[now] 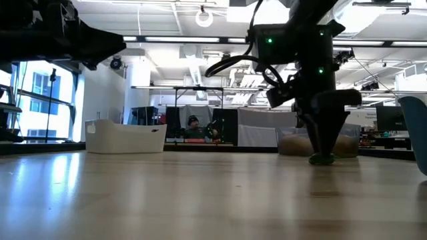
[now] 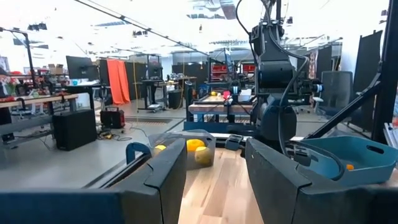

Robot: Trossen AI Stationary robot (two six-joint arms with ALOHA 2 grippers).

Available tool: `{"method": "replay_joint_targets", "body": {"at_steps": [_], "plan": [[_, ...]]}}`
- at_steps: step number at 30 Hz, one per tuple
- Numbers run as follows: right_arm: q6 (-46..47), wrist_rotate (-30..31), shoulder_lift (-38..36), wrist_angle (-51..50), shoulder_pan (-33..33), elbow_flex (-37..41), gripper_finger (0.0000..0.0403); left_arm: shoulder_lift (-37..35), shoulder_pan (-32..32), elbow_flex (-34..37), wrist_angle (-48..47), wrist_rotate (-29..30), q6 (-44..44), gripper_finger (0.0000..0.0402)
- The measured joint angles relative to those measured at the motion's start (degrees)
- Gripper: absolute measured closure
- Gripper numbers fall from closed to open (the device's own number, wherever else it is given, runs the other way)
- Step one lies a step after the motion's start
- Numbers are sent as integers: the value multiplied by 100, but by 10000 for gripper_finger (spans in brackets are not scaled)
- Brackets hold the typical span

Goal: Sort produce into baskets
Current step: Put the green chili pepper into the white bin

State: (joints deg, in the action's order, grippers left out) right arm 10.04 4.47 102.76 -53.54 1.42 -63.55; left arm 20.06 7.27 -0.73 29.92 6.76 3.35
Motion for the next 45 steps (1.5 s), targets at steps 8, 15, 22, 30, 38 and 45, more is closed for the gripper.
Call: {"method": "replay_joint_targets", "body": {"at_steps": [8,15,22,30,38,45], "plan": [[-158,-73,0,-1,-68,0,273,-394,2,0,-484,3,77,250],[-347,-178,2,13,-68,-2,315,-475,2,4,-899,5,-18,250],[-395,-189,2,29,-68,-1,363,-475,2,4,-897,71,-22,250],[-360,-437,2,53,-68,-135,398,-475,2,4,-866,344,20,250],[-556,-466,2,1266,-68,-387,402,-475,2,4,-868,448,19,250],[-581,-588,2,3696,-77,-387,402,-475,2,4,-901,435,-135,250]]}}
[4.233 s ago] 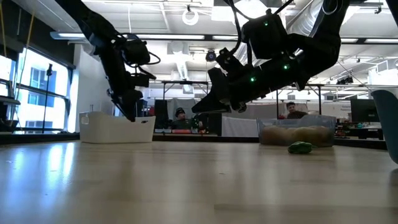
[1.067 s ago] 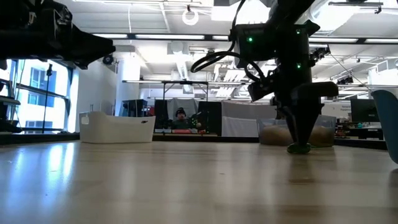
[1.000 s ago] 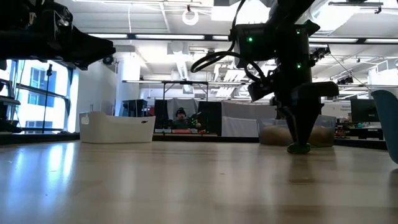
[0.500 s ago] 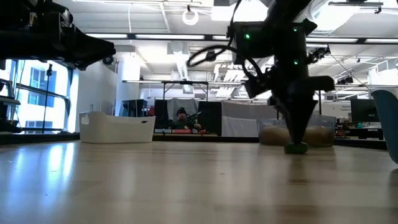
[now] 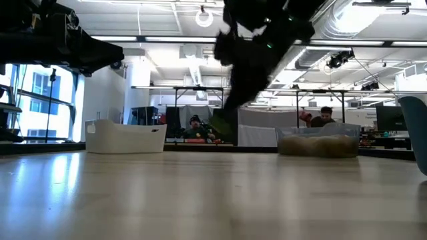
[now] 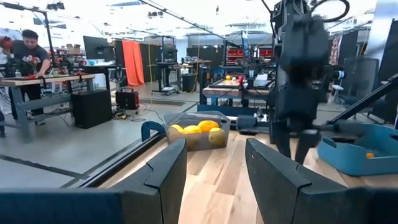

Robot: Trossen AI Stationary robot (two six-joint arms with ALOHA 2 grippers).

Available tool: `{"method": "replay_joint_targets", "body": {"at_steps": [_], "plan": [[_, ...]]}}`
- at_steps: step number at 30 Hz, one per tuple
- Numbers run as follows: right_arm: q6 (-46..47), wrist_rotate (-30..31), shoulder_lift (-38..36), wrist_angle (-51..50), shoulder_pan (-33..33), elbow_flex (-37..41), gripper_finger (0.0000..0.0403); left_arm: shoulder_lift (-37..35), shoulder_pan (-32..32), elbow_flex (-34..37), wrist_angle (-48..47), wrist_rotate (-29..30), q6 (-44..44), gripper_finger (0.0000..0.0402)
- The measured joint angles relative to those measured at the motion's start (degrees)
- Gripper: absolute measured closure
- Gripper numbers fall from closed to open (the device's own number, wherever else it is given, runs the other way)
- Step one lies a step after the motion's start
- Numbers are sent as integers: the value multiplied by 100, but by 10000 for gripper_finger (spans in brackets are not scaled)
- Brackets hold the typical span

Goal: Sort produce into baskets
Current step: Put the green chili pepper into the white bin

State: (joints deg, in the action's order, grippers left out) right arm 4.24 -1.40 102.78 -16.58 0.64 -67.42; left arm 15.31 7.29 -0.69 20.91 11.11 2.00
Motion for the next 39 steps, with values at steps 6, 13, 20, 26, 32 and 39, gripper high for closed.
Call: {"method": "replay_joint_targets", "body": {"at_steps": [6,13,20,26,32,39], "plan": [[-16,17,132,2289,-190,-2,403,0,0,0,143,0,5,250],[370,525,785,4760,-666,-116,403,0,0,0,308,-22,57,250],[333,917,1765,4872,-1006,-1411,403,2,0,0,316,-17,16,250],[312,1041,2785,4755,-1152,-2796,403,3,0,0,369,-26,-44,250],[306,1213,3613,4088,-1329,-3941,403,4,0,0,576,-39,14,250],[824,1238,4339,3700,-1521,-4880,402,2,0,0,603,-39,66,250]]}}
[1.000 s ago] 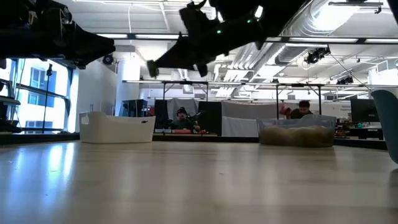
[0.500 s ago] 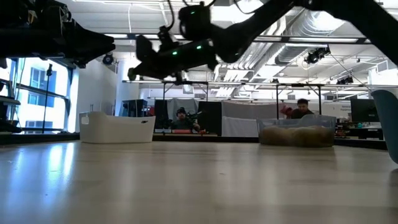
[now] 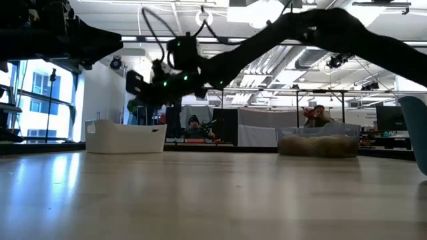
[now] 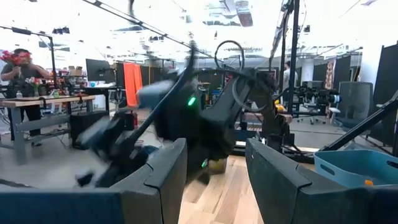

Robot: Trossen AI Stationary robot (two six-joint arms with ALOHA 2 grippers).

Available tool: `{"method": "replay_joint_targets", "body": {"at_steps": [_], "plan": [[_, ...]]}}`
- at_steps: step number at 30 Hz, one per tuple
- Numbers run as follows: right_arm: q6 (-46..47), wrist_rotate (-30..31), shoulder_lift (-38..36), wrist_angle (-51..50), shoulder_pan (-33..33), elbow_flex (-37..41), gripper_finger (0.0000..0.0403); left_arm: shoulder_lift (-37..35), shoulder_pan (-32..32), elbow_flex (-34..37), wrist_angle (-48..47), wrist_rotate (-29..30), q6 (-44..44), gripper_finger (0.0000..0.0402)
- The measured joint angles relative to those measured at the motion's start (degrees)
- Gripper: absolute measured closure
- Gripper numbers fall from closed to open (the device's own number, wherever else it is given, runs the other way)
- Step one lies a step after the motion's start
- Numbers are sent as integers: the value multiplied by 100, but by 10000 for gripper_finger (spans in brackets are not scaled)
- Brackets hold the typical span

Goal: Sort produce into baskets
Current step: Put the green chili pepper into the white bin, then return to Home Position

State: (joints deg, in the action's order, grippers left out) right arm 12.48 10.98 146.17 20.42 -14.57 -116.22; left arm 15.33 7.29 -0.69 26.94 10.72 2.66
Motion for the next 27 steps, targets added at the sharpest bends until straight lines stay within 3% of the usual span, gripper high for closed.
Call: {"method": "replay_joint_targets", "body": {"at_steps": [5,15,27], "plan": [[297,0,381,-391,-107,-396,402,0,0,0,-11,1,-47,250],[-4,-31,389,-357,-109,-394,394,0,0,0,11,43,-114,250],[2,-305,85,-1100,-116,-383,275,-2,0,-2,5,59,-97,250]]}}
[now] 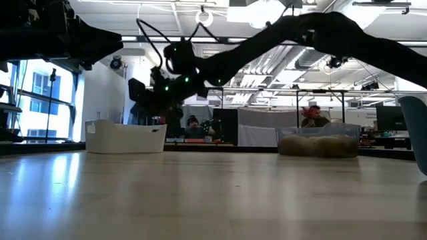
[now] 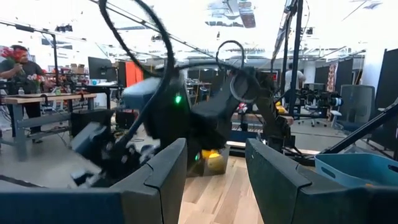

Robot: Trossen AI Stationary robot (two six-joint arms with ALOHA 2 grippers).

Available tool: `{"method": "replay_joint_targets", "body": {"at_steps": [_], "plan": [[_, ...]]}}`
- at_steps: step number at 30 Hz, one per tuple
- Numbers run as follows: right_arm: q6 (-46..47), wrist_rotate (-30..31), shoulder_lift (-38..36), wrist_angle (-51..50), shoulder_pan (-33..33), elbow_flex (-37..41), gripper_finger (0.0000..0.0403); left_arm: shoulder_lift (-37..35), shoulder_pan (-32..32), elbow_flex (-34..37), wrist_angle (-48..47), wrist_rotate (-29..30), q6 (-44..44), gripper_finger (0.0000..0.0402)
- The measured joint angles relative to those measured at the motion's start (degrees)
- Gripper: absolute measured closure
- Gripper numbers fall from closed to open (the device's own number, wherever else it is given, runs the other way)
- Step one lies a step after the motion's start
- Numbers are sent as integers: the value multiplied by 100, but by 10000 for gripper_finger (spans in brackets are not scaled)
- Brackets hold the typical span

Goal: Sort produce into baskets
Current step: Return to Home Position

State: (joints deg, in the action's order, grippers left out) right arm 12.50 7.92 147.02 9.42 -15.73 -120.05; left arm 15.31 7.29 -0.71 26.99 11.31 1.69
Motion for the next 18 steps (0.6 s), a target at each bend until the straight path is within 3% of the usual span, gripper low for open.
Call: {"method": "replay_joint_targets", "body": {"at_steps": [4,9,14,18], "plan": [[-567,4,-165,-305,57,0,291,0,0,-2,6,0,3,250],[-1010,10,-257,-445,201,2,387,0,0,-2,0,0,5,250],[-1367,555,-426,-521,328,167,394,0,0,-2,3,2,99,250],[-1402,532,-844,-62,328,910,399,0,0,-2,-8,0,114,250]]}}
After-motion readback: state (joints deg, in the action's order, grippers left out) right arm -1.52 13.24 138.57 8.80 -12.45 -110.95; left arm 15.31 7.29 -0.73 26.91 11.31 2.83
